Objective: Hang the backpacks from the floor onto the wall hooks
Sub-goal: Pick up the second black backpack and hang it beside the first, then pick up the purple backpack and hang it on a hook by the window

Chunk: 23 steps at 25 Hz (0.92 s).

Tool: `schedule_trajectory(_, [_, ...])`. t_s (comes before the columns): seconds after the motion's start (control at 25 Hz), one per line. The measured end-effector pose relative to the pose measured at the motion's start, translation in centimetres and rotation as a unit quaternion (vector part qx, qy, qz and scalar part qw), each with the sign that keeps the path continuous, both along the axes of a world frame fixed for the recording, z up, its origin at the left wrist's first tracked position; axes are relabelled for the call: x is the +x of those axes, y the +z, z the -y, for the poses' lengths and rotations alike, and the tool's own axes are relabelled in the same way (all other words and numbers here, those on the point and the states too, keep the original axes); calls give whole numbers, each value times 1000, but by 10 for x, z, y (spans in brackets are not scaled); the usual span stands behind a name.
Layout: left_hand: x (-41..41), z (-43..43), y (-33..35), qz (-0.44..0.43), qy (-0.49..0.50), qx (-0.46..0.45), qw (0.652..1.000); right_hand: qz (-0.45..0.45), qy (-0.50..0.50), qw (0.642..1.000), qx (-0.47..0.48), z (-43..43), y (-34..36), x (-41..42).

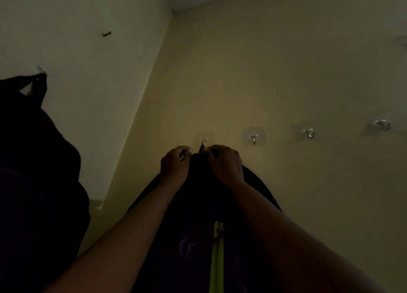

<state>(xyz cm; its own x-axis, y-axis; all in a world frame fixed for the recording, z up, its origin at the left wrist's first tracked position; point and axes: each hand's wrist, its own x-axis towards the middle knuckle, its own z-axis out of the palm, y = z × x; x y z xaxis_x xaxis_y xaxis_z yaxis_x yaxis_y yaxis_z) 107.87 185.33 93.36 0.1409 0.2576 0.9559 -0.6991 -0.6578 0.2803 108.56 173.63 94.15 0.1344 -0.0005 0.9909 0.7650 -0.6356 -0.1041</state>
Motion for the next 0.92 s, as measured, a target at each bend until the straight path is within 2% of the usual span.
schedule_trajectory(0.16, [-34,19,-30,-25,-73,-40,996,-16,86,994,69,10,-27,-23])
schedule_trajectory(0.24, [-60,29,-48,-48,-152,-70,985,-66,153,981,102,22,-45,-50])
schedule_trajectory(0.32, [-89,39,-70,-74,-231,-94,966,-146,239,950,138,36,-68,-79])
schedule_trajectory(0.4, [-115,50,-97,-103,-261,-101,955,-219,292,918,154,53,-95,-105])
schedule_trajectory(0.6, [-193,86,-199,-177,-299,-115,930,-336,315,862,214,109,-191,-189])
schedule_trajectory(0.72, [-227,109,-258,-265,-324,-160,894,-410,313,818,253,152,-257,-244])
schedule_trajectory(0.92, [-281,172,-375,-377,-357,-185,834,-480,259,791,279,222,-360,-323])
